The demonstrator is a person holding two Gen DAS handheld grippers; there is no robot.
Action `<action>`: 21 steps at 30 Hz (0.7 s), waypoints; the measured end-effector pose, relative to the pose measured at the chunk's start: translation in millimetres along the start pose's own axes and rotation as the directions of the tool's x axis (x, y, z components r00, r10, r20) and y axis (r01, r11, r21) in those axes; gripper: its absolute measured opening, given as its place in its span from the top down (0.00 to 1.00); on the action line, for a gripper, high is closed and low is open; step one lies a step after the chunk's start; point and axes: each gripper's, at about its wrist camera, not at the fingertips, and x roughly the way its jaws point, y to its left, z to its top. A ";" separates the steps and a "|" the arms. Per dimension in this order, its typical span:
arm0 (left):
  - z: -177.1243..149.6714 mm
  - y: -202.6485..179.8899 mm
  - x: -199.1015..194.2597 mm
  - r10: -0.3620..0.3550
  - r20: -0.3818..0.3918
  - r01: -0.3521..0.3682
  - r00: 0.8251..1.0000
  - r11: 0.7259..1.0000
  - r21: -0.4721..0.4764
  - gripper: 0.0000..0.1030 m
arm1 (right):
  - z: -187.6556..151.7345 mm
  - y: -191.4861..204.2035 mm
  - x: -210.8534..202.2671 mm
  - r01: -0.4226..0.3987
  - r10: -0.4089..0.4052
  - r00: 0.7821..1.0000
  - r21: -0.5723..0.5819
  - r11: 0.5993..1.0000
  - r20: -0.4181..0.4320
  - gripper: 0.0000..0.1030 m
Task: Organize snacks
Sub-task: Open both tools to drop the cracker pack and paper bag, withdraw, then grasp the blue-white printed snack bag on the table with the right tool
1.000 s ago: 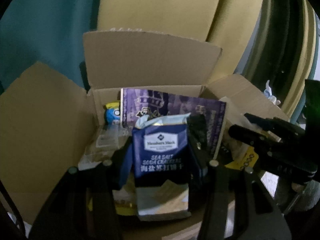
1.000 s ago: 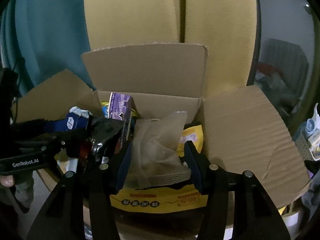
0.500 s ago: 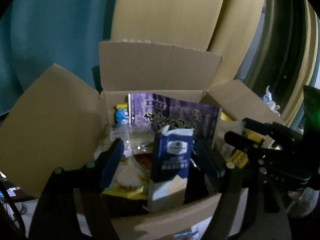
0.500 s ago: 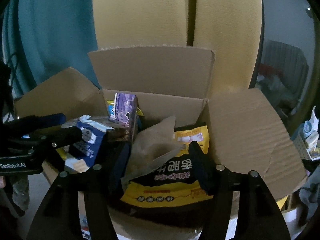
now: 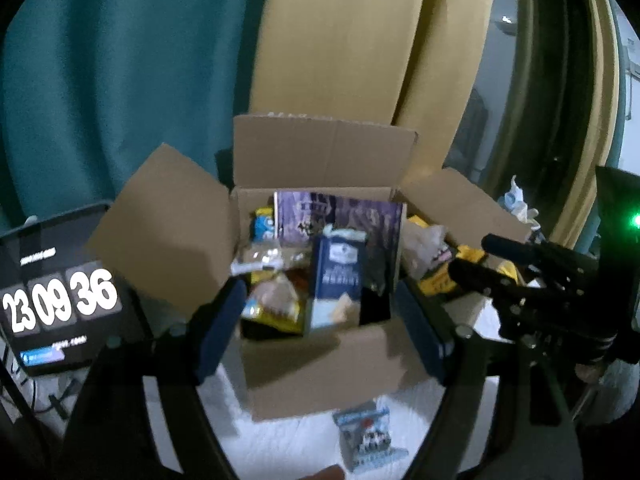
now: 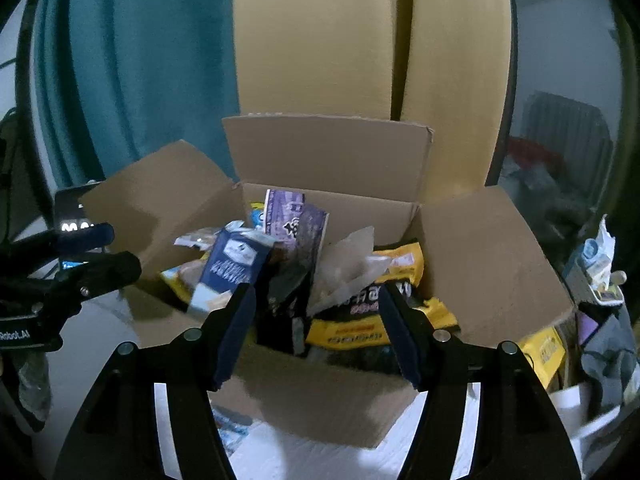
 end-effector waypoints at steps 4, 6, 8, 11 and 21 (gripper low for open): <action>-17.9 1.9 -16.6 0.007 0.006 -0.007 1.000 1.000 0.003 0.22 | -9.9 10.3 -11.0 0.003 -0.003 1.000 -0.001 1.000 -0.005 0.35; -30.1 4.6 -24.2 0.007 -0.001 -0.007 1.000 1.000 -0.008 0.22 | -16.5 15.5 -14.7 0.001 -0.001 1.000 -0.006 1.000 -0.014 0.35; -39.8 6.4 -29.1 0.004 -0.006 -0.004 1.000 1.000 -0.010 0.22 | -23.6 22.0 -18.3 0.001 -0.001 1.000 -0.011 1.000 -0.023 0.35; -57.1 12.5 -34.2 0.008 -0.026 -0.008 1.000 1.000 -0.024 0.22 | -35.9 31.9 -20.7 -0.011 0.011 0.999 -0.008 1.000 -0.042 0.35; -110.4 37.3 -27.5 0.039 -0.105 -0.046 0.994 0.997 -0.060 0.22 | -92.0 62.0 7.5 -0.054 0.054 0.984 0.004 0.999 -0.169 0.35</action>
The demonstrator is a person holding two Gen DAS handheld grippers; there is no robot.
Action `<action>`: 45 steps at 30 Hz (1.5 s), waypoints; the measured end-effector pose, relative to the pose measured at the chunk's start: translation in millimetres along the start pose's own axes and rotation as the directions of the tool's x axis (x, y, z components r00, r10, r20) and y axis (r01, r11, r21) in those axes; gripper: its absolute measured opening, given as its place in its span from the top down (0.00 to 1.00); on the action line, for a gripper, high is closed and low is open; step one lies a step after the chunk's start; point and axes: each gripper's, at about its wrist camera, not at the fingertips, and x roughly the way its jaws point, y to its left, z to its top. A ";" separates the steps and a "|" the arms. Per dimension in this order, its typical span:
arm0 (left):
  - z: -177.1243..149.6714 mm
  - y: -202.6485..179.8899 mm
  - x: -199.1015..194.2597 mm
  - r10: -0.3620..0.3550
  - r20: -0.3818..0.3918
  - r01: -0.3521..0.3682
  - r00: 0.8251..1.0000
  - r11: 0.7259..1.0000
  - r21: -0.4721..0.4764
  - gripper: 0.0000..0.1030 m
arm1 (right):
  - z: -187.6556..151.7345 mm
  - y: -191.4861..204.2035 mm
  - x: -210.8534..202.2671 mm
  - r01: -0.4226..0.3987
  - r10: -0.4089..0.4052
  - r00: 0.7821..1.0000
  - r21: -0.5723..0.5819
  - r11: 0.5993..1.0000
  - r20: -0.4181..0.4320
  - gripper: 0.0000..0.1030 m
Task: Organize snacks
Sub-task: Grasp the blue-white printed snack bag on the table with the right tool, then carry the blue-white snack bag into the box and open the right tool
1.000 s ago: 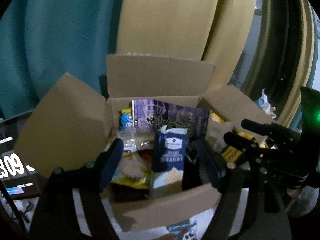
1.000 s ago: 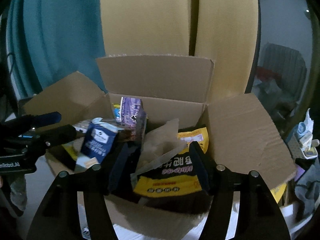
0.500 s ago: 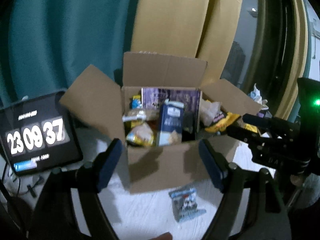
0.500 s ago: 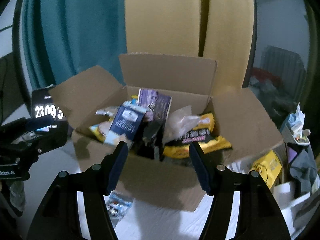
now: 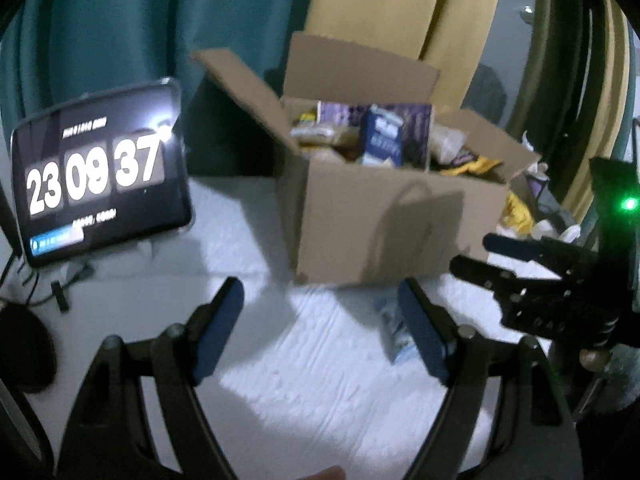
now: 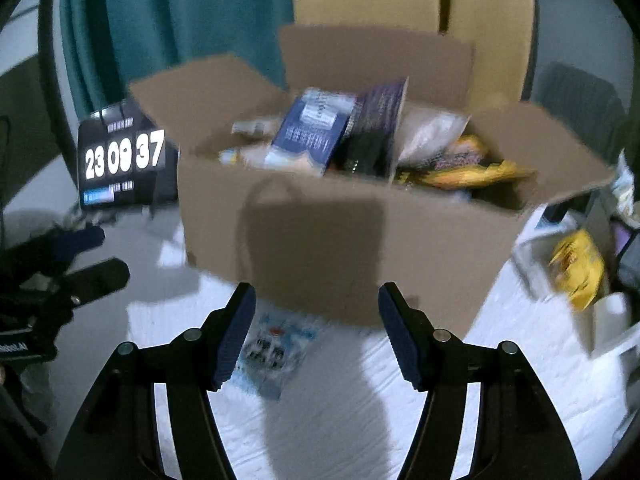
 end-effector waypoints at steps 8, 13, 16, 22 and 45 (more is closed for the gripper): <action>-17.6 24.1 3.6 0.025 -0.030 -0.026 0.999 0.999 -0.035 0.22 | -25.5 25.3 53.6 -0.032 0.030 0.989 -0.012 0.999 -0.142 0.35; -22.5 28.5 2.9 0.032 -0.042 -0.033 0.999 0.998 -0.044 0.22 | -33.5 26.0 67.3 -0.091 0.095 0.978 0.030 0.995 -0.188 0.45; -19.6 27.2 0.0 0.028 -0.036 -0.030 0.999 0.999 -0.043 0.22 | -31.7 30.0 61.6 -0.112 0.113 0.977 0.016 0.994 -0.179 0.50; -0.8 20.1 -12.1 0.028 0.003 -0.028 1.000 0.999 -0.037 0.22 | -12.3 42.6 17.3 -0.151 0.146 0.984 -0.046 0.987 -0.104 0.51; 135.0 2.0 -3.8 0.047 0.226 -0.042 0.973 0.999 -0.024 0.14 | 140.4 -0.2 -15.9 -0.102 0.130 0.969 -0.139 0.985 0.209 0.51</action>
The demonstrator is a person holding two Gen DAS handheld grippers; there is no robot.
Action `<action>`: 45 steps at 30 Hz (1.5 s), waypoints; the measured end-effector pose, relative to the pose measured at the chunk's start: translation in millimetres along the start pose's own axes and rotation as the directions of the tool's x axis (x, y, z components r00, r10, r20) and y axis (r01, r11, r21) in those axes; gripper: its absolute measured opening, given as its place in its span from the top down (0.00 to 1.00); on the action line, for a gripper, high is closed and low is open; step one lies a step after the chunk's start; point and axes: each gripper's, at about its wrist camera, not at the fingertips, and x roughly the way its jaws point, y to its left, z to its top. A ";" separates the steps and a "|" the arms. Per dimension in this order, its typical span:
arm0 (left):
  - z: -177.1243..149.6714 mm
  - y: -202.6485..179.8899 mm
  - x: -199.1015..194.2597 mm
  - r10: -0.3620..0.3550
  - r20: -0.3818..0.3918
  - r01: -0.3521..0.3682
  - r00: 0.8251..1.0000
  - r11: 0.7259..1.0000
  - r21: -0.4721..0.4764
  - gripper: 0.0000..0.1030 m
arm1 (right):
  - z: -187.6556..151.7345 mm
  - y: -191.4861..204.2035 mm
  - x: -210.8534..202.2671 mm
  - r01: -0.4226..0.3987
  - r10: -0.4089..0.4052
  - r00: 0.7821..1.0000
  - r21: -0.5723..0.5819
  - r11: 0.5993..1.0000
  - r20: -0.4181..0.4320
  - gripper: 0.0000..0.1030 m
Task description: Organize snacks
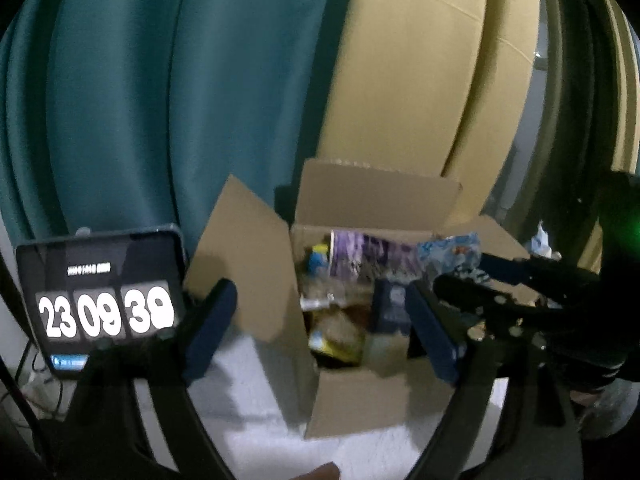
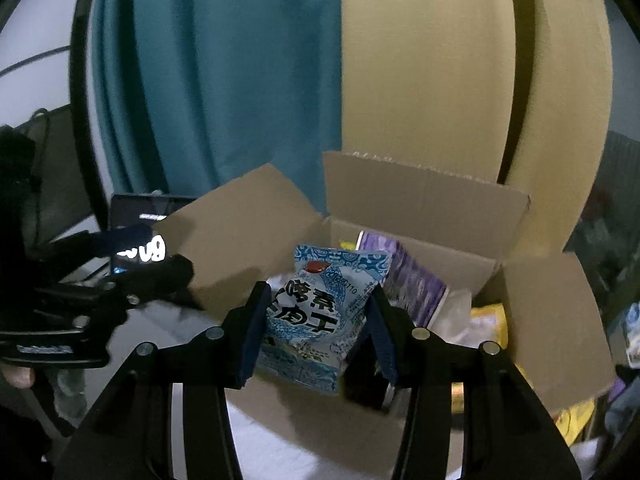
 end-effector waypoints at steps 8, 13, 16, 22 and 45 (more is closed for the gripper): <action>28.2 13.3 38.5 0.048 0.039 -0.046 0.998 0.998 -0.036 0.13 | 22.4 -30.9 47.1 0.010 -0.010 1.000 0.029 1.000 0.006 0.51; 36.8 26.2 57.5 0.056 0.028 -0.054 0.998 0.996 -0.067 0.13 | 34.4 -39.3 75.5 0.010 -0.010 1.000 0.048 0.999 -0.003 0.51; 37.6 33.3 63.1 0.058 0.023 -0.056 0.998 0.995 -0.077 0.13 | 39.2 -38.5 82.0 0.027 -0.028 1.000 0.038 0.999 0.013 0.51; 32.7 39.1 75.0 0.073 0.000 -0.073 0.997 0.994 -0.076 0.12 | 39.5 -46.8 100.2 0.060 -0.058 0.998 0.081 0.995 -0.021 0.38; 4.8 -1.8 15.1 0.063 0.040 -0.063 0.997 0.998 -0.005 0.03 | 13.0 -38.9 21.0 0.124 -0.124 0.992 0.070 0.990 -0.016 0.32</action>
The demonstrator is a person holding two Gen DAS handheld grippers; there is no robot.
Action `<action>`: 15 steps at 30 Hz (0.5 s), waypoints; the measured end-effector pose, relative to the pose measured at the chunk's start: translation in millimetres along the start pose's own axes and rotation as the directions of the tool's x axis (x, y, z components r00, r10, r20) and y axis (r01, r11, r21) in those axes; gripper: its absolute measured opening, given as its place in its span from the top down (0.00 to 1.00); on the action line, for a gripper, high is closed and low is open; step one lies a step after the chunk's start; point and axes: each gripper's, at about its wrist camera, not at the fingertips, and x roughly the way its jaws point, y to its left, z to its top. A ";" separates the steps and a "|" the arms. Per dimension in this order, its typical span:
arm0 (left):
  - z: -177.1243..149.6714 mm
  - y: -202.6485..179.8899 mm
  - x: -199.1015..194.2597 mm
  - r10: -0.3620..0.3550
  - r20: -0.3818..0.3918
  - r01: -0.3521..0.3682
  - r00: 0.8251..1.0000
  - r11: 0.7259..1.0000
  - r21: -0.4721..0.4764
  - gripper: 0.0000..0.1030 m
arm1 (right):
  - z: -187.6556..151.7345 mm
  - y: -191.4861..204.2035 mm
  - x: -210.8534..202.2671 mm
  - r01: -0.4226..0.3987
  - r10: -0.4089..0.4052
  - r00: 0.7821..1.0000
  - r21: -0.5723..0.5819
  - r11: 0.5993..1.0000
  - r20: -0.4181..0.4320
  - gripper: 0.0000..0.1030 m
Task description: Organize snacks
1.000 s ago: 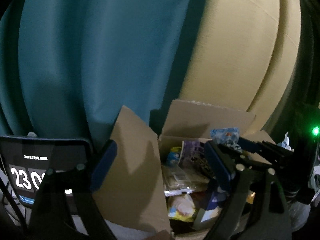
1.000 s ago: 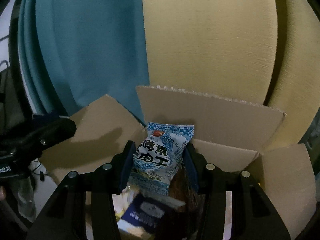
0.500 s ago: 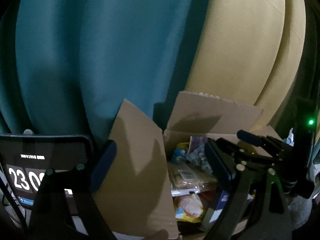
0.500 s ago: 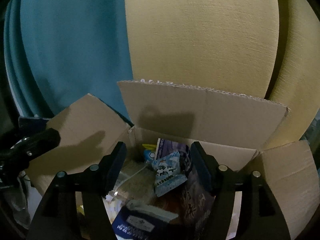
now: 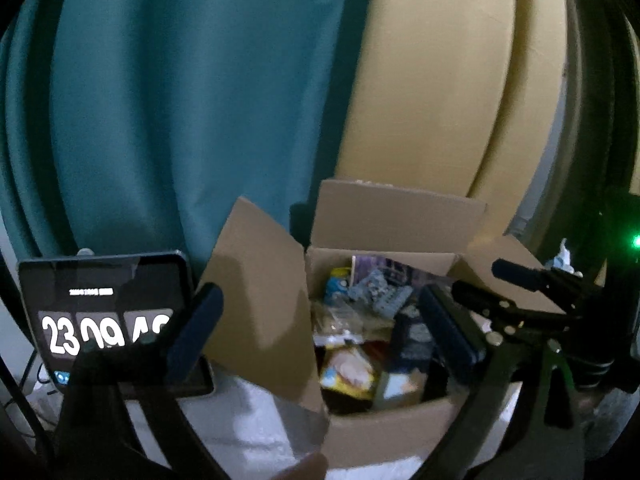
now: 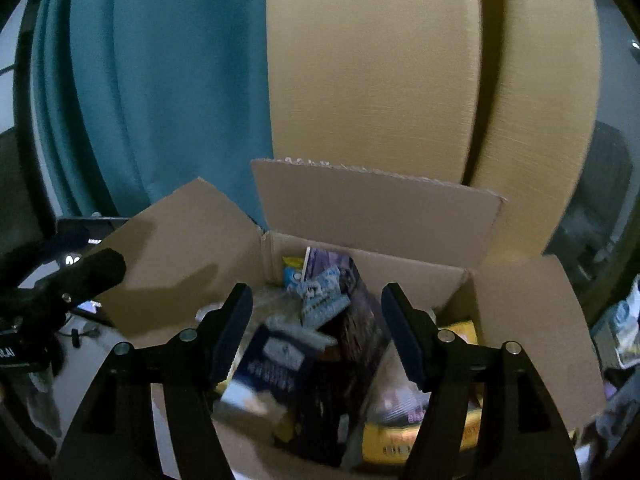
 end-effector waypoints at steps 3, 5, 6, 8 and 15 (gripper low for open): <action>-7.6 -6.7 -21.7 0.001 0.015 -0.001 1.000 1.000 0.015 0.03 | -12.6 -0.8 -17.2 0.008 -0.008 1.000 0.009 1.000 0.000 0.32; -12.6 -10.9 -33.5 -0.008 0.018 0.008 1.000 1.000 0.019 0.02 | -21.0 -1.4 -28.2 0.012 -0.012 1.000 0.016 1.000 0.000 0.32; -15.6 -13.4 -40.5 -0.012 0.021 0.011 1.000 1.000 0.023 0.02 | -25.9 -1.6 -34.6 0.014 -0.014 1.000 0.019 1.000 0.000 0.32; -21.3 -17.3 -51.0 -0.018 0.027 0.017 0.999 0.999 0.030 0.02 | -35.9 -2.1 -46.3 0.024 -0.024 1.000 0.026 0.999 0.000 0.32; -48.9 -31.7 -77.3 -0.011 -0.006 0.011 1.000 0.999 0.045 0.02 | -65.8 0.0 -79.6 0.048 -0.048 0.999 0.038 0.998 0.001 0.32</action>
